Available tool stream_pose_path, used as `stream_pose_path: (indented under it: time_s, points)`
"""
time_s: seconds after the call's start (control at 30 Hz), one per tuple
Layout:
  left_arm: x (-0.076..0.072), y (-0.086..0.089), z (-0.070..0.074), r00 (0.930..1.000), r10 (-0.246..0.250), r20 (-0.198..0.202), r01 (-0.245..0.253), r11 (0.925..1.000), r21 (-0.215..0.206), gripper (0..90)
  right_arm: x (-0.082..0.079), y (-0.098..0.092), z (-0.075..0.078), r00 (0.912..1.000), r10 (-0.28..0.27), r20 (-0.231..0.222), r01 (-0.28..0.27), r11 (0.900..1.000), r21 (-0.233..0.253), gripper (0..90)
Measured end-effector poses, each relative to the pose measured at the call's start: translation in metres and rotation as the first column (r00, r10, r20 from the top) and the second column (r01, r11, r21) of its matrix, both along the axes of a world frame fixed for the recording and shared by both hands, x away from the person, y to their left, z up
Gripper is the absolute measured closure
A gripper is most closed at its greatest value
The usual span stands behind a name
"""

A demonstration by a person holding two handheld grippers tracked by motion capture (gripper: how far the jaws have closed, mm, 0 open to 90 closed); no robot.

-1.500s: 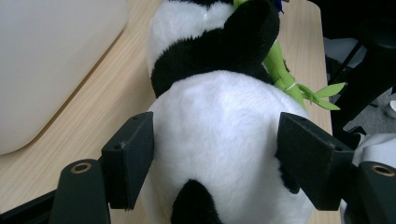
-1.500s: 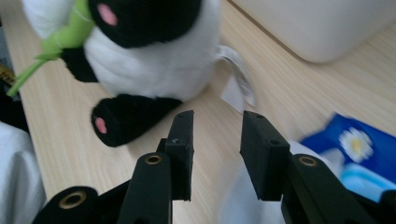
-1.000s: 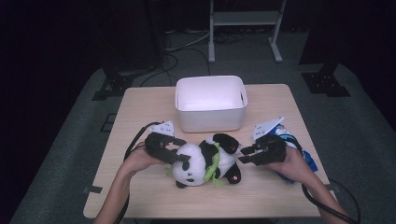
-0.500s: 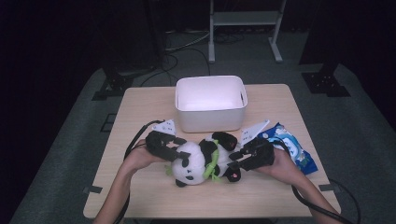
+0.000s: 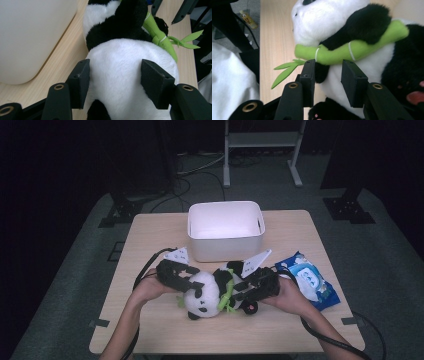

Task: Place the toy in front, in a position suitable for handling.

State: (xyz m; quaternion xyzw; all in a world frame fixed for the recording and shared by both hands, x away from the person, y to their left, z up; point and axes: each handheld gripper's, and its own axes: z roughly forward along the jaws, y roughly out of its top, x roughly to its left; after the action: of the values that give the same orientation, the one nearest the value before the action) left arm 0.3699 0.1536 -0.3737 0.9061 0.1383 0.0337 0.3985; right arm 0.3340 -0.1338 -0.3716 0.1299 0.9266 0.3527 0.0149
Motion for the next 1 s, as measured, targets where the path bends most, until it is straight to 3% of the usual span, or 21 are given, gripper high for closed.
stream_pose_path:
  time_s: [0.33,0.63,1.0]
  points:
    - [0.003,-0.001,0.008,0.9997,0.014,0.021,-0.014,0.9998,0.016,38.1,0.015,0.004,-0.005,0.9996,-0.013,-0.024,0.013,1.000,-0.006,62.8]
    - [-0.004,0.003,0.017,0.9992,0.013,0.038,-0.014,0.9998,0.014,36.5,0.015,0.003,-0.003,0.9997,-0.016,-0.018,0.016,1.000,0.001,62.0]
    - [-0.007,0.010,0.004,0.9994,0.034,0.007,-0.035,0.9987,0.038,36.4,0.010,0.008,-0.005,0.9998,0.016,-0.015,-0.016,1.000,-0.019,59.8]
